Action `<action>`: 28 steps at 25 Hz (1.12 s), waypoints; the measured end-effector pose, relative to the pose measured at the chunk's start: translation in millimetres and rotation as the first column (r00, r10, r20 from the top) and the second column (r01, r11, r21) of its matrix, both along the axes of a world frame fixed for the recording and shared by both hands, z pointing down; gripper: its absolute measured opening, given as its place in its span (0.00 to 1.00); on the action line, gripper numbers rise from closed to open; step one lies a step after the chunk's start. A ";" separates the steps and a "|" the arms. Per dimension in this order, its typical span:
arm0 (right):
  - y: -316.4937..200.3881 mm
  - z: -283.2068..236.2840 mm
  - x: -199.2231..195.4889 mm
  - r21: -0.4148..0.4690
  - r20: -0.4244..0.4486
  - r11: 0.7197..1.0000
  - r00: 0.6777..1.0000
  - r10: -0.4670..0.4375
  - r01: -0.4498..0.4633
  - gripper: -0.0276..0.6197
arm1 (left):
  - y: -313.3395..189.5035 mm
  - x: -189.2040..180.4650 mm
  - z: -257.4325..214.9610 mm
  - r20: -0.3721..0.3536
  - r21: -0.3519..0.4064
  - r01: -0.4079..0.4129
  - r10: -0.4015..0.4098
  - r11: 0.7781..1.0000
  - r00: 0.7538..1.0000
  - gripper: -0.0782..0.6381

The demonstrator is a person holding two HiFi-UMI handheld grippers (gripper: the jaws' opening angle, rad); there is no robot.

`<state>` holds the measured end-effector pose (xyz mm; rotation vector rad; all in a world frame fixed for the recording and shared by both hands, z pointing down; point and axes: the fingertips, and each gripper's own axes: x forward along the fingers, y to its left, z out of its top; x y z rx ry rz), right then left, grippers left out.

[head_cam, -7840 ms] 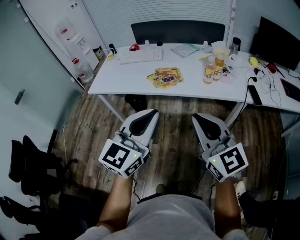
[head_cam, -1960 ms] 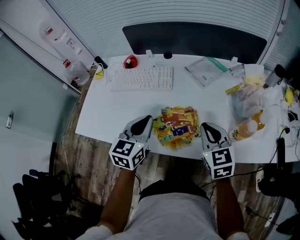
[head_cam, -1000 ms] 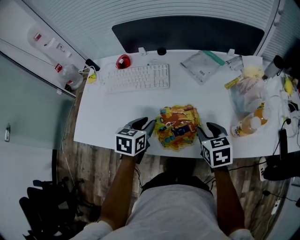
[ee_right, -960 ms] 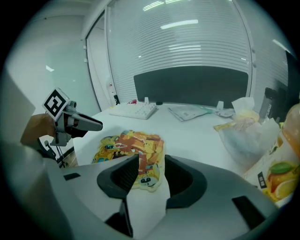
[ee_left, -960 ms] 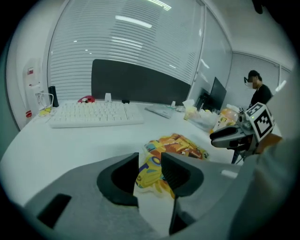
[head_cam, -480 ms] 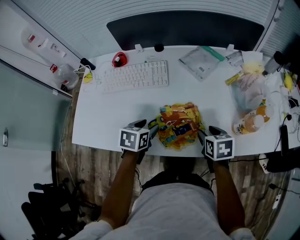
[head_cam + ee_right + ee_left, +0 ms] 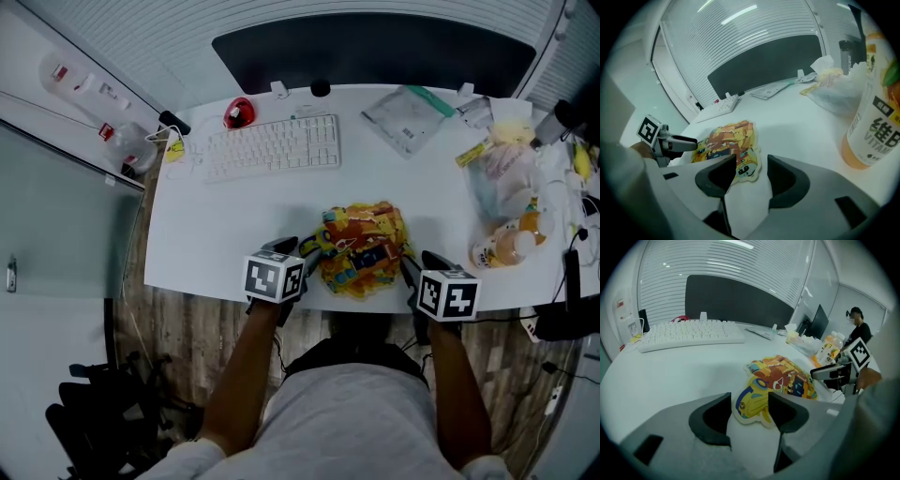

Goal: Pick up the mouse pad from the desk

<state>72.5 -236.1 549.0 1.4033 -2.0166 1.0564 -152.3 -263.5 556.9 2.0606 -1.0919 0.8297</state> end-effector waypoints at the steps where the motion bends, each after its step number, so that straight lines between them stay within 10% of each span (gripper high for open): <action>1: -0.1 -0.2 -1.2 0.005 0.001 1.000 1.000 0.002 -0.002 0.34 | 0.4 0.8 0.0 0.000 0.003 -0.006 0.006 1.000 1.000 0.46; 10: 0.8 0.8 4.0 -0.007 0.111 0.997 0.990 0.083 -0.082 0.31 | 4.8 7.3 -0.4 -0.001 0.023 -0.053 0.053 0.998 0.999 0.41; 20: 5.0 -4.2 15.4 0.039 0.048 0.994 0.993 0.105 -0.107 0.09 | 3.7 15.3 -19.1 -0.086 0.119 -0.060 0.071 0.991 0.994 0.32; 28: 8.4 0.9 18.3 0.032 0.032 0.995 0.995 0.099 -0.100 0.09 | 2.7 29.4 -62.7 -0.121 0.373 -0.146 0.204 0.916 0.971 0.31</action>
